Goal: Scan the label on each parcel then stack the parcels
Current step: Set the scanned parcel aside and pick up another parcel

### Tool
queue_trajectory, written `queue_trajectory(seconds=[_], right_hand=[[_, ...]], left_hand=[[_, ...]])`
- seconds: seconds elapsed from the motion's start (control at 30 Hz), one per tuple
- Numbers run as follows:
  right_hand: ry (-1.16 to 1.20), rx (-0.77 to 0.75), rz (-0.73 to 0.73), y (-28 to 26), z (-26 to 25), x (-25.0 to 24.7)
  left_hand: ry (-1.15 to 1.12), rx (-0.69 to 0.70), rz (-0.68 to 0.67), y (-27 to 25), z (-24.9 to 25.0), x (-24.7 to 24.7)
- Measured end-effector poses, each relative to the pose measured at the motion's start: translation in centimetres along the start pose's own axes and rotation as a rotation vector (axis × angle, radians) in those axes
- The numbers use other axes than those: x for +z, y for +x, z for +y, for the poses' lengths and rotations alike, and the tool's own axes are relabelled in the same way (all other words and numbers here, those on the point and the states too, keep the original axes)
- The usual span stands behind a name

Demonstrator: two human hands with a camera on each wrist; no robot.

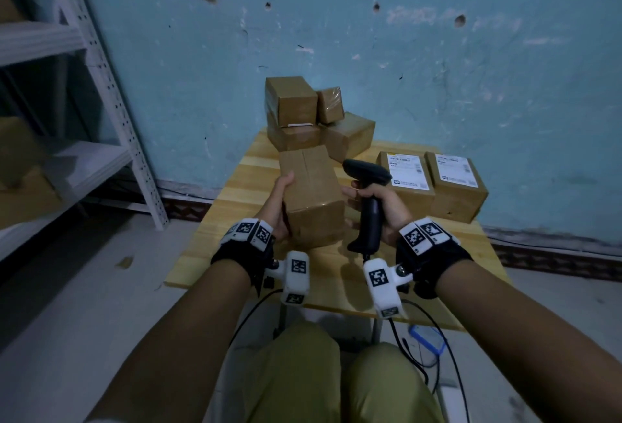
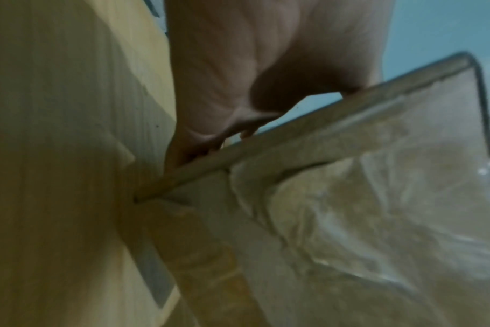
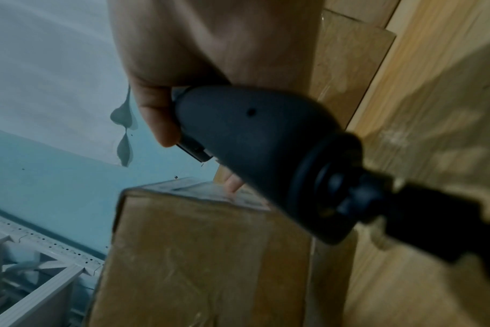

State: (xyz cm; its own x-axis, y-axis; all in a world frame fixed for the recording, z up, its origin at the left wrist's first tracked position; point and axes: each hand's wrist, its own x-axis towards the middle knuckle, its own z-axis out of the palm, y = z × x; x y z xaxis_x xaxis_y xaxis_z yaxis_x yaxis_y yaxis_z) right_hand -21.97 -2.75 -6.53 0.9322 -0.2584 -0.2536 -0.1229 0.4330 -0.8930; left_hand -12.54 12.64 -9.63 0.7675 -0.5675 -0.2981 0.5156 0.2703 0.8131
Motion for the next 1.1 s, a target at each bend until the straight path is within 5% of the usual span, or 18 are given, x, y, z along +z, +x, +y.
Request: queue_trajectory(seconds=[0.3, 0.5, 0.73, 0.93, 1.1], right_hand=[[0.050, -0.001, 0.053, 0.2, 0.6, 0.1], [0.050, -0.015, 0.058, 0.2, 0.3, 0.1], [0.036, -0.034, 0.113, 0.6, 0.5, -0.3], [0.038, -0.064, 0.156, 0.6, 0.1, -0.4], [0.040, -0.070, 0.135, 0.2, -0.2, -0.5]], left_hand=[[-0.168, 0.030, 0.027, -0.1, -0.5, -0.3], [-0.048, 0.245, 0.015, 0.5, -0.3, -0.4], [0.125, 0.247, 0.016, 0.9, -0.2, -0.7], [0.221, 0.091, -0.047, 1.2, -1.0, -0.8], [0.171, 0.142, -0.027, 0.4, -1.1, -0.1]])
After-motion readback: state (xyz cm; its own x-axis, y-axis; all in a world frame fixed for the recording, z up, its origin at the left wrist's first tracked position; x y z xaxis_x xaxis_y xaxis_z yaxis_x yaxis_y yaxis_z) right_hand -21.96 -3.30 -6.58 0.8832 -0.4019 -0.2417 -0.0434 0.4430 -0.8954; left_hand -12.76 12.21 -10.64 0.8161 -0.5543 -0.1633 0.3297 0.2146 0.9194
